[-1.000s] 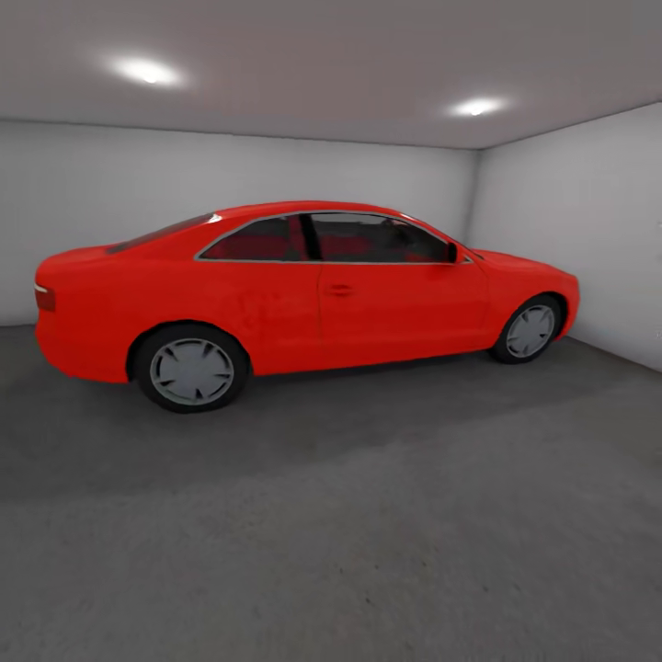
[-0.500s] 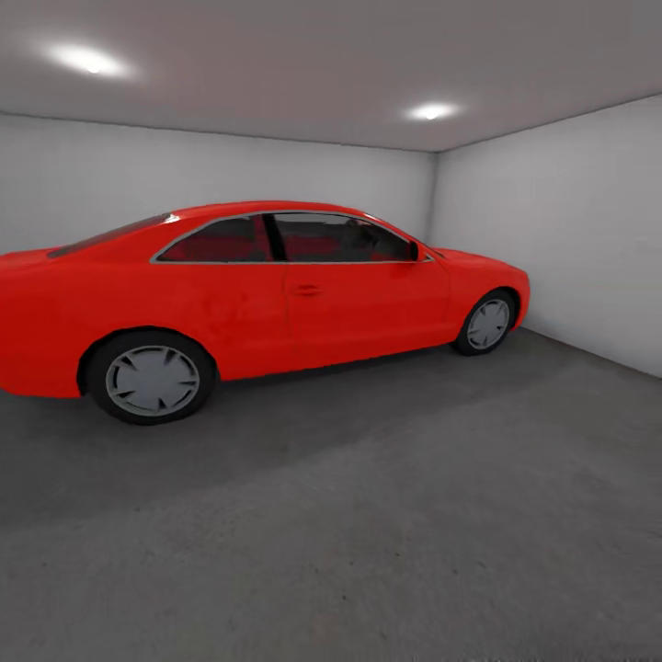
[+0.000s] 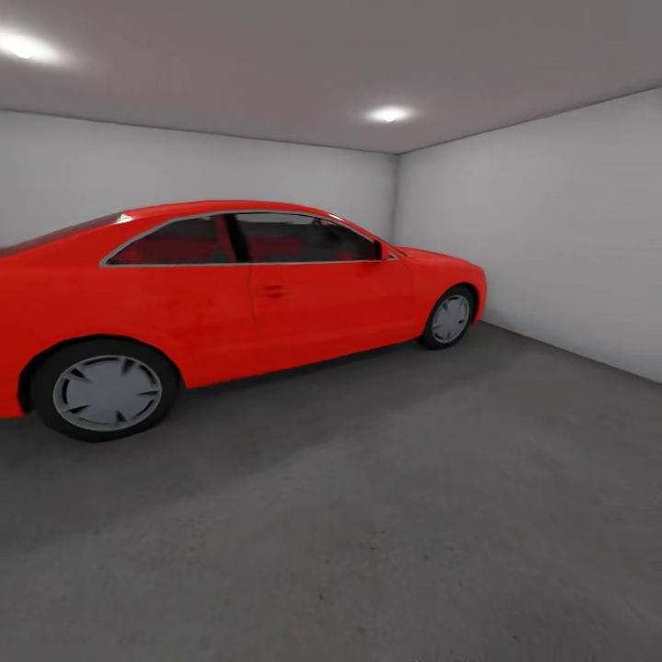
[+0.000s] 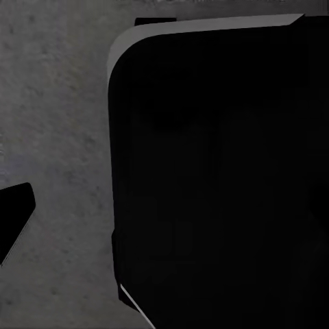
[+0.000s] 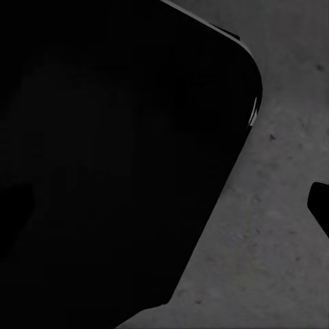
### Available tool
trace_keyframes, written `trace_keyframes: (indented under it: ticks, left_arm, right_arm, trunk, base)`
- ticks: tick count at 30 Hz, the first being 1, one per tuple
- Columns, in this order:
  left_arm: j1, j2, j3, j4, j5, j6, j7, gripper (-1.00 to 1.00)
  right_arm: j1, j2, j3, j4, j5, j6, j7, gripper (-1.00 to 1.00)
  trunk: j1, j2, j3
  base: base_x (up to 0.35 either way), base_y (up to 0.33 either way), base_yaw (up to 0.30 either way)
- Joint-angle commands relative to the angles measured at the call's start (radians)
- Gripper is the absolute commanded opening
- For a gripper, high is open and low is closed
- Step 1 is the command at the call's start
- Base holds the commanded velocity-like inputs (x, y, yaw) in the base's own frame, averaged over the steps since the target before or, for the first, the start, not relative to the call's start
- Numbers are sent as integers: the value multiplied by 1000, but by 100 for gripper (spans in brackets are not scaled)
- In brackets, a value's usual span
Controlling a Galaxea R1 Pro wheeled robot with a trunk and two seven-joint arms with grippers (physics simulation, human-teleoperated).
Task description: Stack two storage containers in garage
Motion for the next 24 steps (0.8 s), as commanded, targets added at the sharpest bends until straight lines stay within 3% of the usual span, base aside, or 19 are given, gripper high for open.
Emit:
trace_keyframes:
  ticks: [1, 24]
  left_arm:
    - [0, 0, -1, 0, 0, -2, 0, 100]
    - [0, 0, -1, 0, 0, -2, 0, 100]
  right_arm:
    - [0, -1, 7, 0, -8, -4, 1, 100]
    - [0, 0, 7, 0, -8, -4, 1, 100]
  trunk:
    - [0, 0, -1]
    - [0, 0, -1]
  base:
    - [0, 0, -244]
    - [0, 0, -247]
